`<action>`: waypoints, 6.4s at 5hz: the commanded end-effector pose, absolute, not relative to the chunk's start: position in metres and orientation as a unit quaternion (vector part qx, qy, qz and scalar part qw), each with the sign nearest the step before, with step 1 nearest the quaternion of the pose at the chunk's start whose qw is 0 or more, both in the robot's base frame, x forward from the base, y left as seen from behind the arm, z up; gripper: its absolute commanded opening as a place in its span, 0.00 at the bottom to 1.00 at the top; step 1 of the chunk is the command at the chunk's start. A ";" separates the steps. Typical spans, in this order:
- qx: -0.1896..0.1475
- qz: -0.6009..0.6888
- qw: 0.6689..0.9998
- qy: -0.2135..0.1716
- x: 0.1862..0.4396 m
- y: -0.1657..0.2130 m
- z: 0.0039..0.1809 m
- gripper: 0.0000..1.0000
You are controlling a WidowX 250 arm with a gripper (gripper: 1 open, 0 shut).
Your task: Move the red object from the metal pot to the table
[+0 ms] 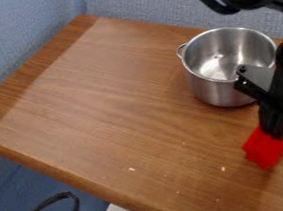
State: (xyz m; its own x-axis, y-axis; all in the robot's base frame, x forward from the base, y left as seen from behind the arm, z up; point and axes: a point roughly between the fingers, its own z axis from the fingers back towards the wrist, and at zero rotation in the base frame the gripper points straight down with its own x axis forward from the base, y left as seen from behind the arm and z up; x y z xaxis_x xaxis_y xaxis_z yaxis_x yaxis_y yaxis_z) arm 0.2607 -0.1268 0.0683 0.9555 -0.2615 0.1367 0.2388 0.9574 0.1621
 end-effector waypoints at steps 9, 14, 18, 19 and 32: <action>0.063 -0.130 0.976 -0.165 0.282 -0.128 0.060 0.00; 0.053 -0.156 0.977 -0.134 0.296 -0.128 0.035 0.00; 0.034 -0.154 0.980 -0.118 0.299 -0.121 0.033 1.00; 0.034 -0.156 0.980 -0.122 0.299 -0.117 0.037 1.00; 0.081 -0.164 0.973 -0.138 0.318 -0.067 0.060 1.00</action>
State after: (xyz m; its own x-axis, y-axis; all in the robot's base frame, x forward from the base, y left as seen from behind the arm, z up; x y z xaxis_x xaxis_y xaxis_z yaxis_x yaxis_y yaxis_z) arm 0.3058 -0.0703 0.0333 0.9228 -0.3514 0.1579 0.3211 0.9280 0.1889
